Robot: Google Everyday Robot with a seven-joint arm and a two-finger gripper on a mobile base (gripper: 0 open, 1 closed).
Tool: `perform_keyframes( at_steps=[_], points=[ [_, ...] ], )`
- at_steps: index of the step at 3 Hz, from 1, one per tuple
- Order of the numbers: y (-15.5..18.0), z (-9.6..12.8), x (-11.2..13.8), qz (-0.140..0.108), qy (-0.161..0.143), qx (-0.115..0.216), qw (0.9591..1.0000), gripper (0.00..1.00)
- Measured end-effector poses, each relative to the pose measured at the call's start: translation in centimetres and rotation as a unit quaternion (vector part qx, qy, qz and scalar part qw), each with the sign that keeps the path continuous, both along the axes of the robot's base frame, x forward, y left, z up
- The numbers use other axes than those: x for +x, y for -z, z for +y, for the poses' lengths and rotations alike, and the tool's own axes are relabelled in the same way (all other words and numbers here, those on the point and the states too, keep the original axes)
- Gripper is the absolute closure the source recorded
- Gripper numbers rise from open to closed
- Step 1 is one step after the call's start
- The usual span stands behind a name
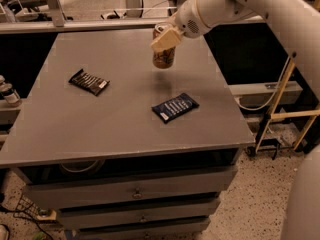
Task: Move orange can near rxbar chocolate
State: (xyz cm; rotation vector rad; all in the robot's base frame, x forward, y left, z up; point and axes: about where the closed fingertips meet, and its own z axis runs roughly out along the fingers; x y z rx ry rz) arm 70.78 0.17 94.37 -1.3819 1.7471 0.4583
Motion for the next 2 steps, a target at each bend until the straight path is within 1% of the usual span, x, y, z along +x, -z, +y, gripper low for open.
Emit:
perform_keyframes(
  at_steps=[1,2],
  points=[
    [0.1,7.5,-1.0,-0.009,-0.081,-0.009,0.9966,1.0],
    [0.9,11.3,-1.3,-0.001,-0.121,-0.017,0.9924,1.0]
  ],
)
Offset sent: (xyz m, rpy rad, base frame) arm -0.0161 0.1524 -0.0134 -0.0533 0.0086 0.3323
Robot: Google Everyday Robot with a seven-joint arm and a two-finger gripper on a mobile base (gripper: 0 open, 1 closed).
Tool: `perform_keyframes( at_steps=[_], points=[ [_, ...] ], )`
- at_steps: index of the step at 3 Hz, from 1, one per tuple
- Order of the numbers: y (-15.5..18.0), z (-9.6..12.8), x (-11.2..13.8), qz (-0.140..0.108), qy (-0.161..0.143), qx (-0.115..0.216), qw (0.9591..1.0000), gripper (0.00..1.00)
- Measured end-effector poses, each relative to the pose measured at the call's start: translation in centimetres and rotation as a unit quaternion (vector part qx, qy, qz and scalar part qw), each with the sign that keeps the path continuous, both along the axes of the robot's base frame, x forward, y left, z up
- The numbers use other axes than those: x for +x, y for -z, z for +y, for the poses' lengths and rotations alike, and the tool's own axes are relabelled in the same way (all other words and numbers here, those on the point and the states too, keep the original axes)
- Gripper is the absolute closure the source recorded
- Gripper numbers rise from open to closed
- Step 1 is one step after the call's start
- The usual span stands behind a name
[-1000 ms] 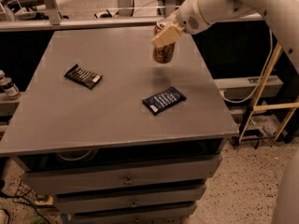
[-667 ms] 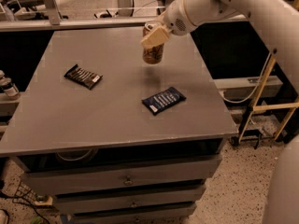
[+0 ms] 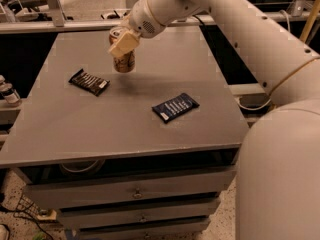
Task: Move orange can near rxbar chocolate
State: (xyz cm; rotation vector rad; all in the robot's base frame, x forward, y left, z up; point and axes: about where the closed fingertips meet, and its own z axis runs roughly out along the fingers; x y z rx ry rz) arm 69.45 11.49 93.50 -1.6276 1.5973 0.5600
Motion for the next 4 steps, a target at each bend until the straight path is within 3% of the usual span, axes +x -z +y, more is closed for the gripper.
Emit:
perform_keyframes(
  at_steps=[1,3,4],
  points=[
    [1.6,2.1,0.7,0.021,-0.021,0.001,0.9996,1.0],
    [4.1,3.3,2.2,0.052,-0.034,0.007,0.998,1.0],
    [4.0,3.4,2.2,0.053,-0.035,0.007,0.998,0.82]
  ],
)
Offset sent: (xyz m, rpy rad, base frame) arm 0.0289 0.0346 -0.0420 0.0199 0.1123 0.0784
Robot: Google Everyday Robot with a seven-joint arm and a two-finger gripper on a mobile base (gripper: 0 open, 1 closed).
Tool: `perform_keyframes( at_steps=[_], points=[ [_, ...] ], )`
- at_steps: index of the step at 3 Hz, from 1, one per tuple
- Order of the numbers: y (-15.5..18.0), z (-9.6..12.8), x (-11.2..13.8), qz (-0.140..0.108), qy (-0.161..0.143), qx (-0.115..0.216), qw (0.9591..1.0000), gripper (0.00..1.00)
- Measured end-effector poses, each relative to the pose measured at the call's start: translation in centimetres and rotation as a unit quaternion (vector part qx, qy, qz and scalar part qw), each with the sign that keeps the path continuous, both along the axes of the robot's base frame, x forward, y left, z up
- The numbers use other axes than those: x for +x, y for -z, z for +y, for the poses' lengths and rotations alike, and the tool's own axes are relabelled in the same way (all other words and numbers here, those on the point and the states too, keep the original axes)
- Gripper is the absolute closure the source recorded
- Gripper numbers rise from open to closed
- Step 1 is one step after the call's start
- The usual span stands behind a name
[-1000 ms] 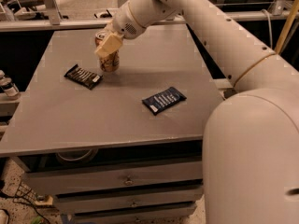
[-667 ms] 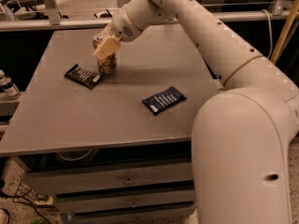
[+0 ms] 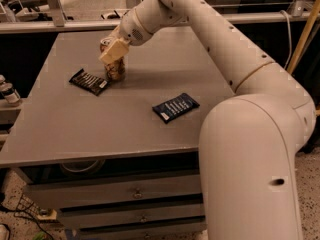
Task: Move orange can near rxbar chocolate
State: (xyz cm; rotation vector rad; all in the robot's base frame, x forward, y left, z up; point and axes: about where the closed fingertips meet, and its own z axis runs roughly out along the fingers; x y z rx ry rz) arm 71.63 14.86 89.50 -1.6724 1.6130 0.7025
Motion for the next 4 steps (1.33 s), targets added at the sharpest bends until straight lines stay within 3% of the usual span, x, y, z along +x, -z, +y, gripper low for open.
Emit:
perform_keyframes(
  at_steps=[2,3,4],
  points=[
    [-0.14,0.02,0.0,0.0,0.0,0.0,1.0,0.35],
    [-0.15,0.04,-0.01,0.0,0.0,0.0,1.0,0.04],
    [-0.16,0.03,-0.01,0.0,0.0,0.0,1.0,0.0]
  ],
)
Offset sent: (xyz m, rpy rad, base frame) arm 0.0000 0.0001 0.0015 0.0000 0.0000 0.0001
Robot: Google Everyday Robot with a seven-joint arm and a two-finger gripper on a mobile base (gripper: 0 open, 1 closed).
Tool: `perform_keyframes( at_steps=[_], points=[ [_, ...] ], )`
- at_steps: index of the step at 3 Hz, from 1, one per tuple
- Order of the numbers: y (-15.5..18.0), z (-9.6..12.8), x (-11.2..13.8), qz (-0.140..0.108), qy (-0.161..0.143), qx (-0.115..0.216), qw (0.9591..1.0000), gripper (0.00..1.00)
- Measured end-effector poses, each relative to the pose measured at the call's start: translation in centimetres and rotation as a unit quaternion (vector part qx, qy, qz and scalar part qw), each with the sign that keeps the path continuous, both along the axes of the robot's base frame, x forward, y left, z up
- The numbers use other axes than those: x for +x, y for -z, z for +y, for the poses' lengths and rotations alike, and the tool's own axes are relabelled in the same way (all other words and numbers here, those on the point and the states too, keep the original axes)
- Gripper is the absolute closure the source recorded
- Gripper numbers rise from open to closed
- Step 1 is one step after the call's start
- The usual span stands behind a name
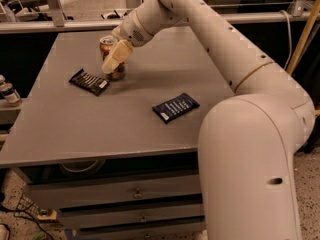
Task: Move orange can near rxbar chocolate
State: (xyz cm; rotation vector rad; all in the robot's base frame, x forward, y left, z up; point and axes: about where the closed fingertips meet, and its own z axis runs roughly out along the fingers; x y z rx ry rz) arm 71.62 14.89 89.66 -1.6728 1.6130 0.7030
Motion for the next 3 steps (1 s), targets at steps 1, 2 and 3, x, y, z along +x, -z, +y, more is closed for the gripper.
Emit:
perform_keyframes(
  at_steps=[1,2,3],
  points=[
    [-1.5,-4.3,-0.5,-0.021,0.053,-0.024,0.9981,0.0],
    [-2.7,-9.3,-2.0,-0.037,0.111,-0.039,0.9924,0.0],
    [-2.4,-15.6,-5.0,-0.035,0.172,-0.006,0.9844,0.0]
  ],
)
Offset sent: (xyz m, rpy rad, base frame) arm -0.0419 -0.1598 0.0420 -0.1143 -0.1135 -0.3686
